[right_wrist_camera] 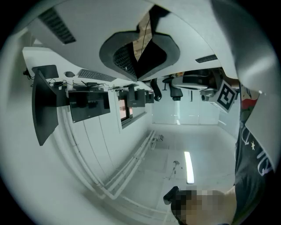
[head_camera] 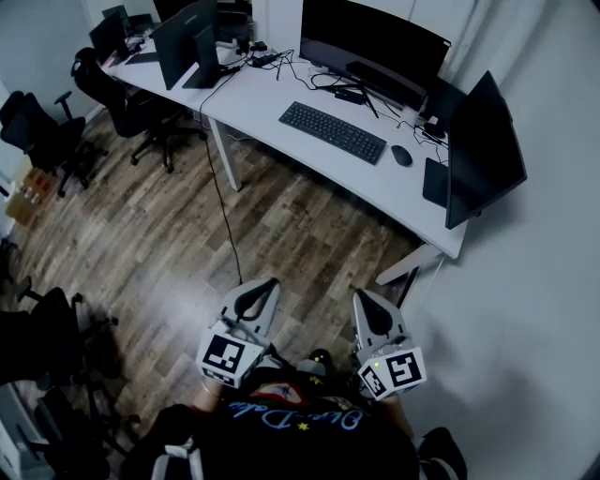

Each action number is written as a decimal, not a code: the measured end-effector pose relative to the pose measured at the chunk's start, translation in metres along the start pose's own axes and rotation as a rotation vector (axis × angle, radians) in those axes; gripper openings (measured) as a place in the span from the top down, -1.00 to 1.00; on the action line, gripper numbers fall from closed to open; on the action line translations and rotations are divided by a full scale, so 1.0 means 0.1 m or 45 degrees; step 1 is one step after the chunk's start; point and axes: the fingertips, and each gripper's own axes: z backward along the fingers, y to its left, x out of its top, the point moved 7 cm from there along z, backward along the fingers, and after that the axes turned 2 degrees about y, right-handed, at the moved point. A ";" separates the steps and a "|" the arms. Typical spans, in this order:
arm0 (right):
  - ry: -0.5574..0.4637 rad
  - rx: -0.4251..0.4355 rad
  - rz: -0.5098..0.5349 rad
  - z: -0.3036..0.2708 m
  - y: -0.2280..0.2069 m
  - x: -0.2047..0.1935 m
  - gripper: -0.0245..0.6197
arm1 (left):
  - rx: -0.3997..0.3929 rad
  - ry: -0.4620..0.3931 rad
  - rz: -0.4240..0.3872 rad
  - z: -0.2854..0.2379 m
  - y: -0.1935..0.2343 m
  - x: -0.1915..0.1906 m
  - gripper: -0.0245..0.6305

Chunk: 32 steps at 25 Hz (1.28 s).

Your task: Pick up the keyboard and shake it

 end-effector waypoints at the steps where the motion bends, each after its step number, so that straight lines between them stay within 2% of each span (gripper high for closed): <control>1: 0.000 -0.001 0.001 0.00 0.00 0.00 0.92 | -0.001 -0.002 -0.002 0.00 0.00 0.00 0.91; 11: 0.007 -0.002 0.003 -0.03 0.02 0.01 0.92 | -0.004 -0.007 0.000 0.00 0.03 0.01 0.91; 18: 0.023 -0.044 -0.017 -0.10 0.05 -0.03 0.92 | -0.020 -0.016 0.012 0.04 0.13 0.00 0.91; 32: 0.043 -0.092 0.021 -0.41 0.41 -0.03 0.91 | -0.072 -0.048 0.040 0.16 0.64 -0.07 0.91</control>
